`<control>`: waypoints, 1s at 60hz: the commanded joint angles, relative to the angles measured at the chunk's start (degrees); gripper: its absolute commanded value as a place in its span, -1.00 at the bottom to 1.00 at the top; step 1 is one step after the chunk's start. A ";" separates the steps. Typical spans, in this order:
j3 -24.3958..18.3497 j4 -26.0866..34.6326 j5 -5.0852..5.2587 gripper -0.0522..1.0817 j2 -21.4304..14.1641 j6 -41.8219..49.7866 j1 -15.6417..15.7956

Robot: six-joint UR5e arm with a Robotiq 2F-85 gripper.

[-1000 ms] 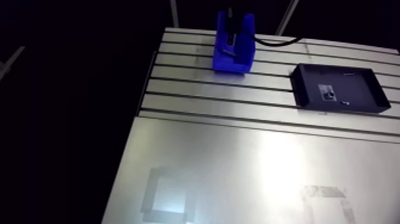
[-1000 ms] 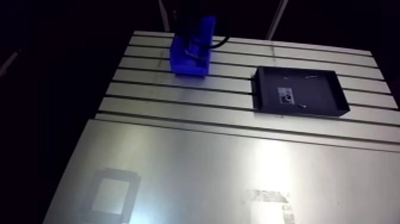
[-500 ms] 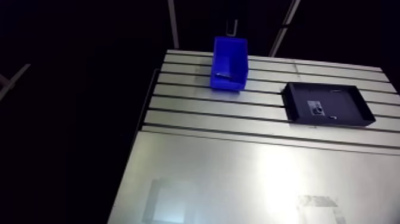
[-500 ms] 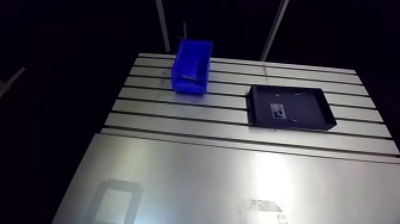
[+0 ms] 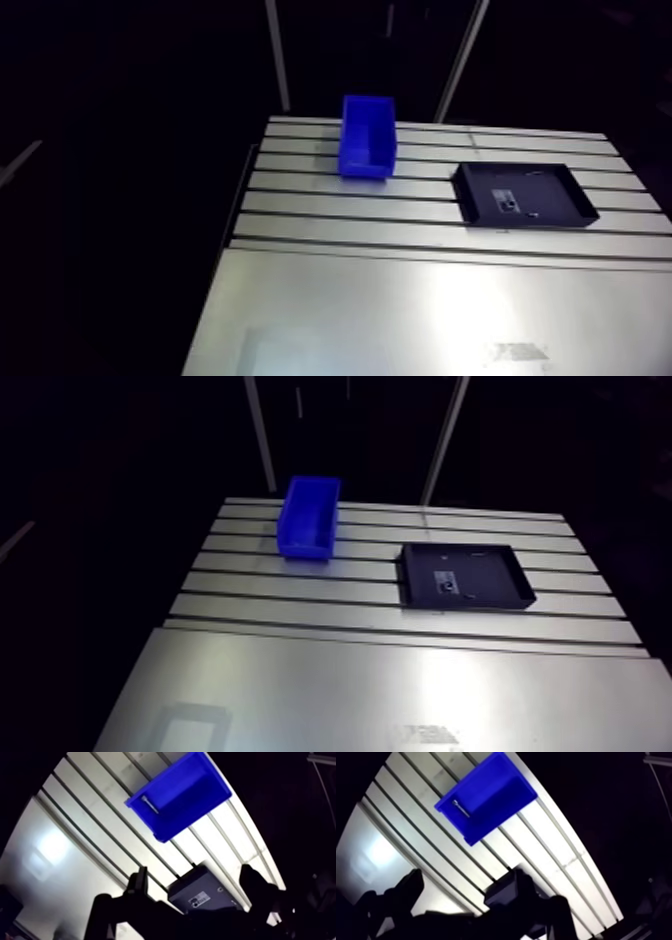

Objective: Pick up the M10 bolt from the tray and put it into the blue bin.

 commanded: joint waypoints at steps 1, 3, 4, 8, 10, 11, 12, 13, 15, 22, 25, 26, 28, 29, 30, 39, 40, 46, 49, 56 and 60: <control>-0.86 5.19 -0.52 -0.90 -6.23 31.73 -5.97; -0.49 5.52 -0.36 -0.89 -6.90 35.04 -6.90; -0.49 5.52 -0.36 -0.89 -6.90 35.04 -6.90; -0.38 6.97 -0.34 -0.89 -7.79 38.29 -7.24; -0.38 7.49 -0.34 -0.89 -8.13 38.62 -7.32; -0.38 7.49 -0.34 -0.89 -8.13 38.62 -7.32; -0.38 7.95 -0.34 -0.89 -8.48 38.82 -7.33; -0.38 7.95 -0.34 -0.89 -8.48 38.82 -7.33; -0.38 8.39 -0.34 -0.90 -8.91 38.92 -7.33; -0.31 10.07 -0.34 -0.89 -9.74 39.10 -7.42; -0.15 10.35 -0.34 -0.89 -9.92 39.26 -7.42; 0.10 10.39 -0.42 -0.90 -10.17 39.44 -7.42; 0.29 10.40 -0.43 -0.89 -10.28 39.46 -7.42; 0.29 10.40 -0.43 -0.89 -10.28 39.46 -7.42; 0.47 10.40 -0.50 -0.89 -10.37 39.47 -7.49; 1.26 9.80 -0.52 -0.89 -10.90 39.63 -7.49; 1.26 9.80 -0.52 -0.89 -10.90 39.63 -7.49; 1.53 9.61 -0.44 -0.89 -10.92 39.73 -7.51; 1.80 9.53 -0.18 -0.89 -10.92 39.73 -7.51; 1.74 9.60 -0.17 -0.89 -11.08 39.73 -7.51; 1.73 9.60 -0.16 -0.89 -11.26 39.73 -7.51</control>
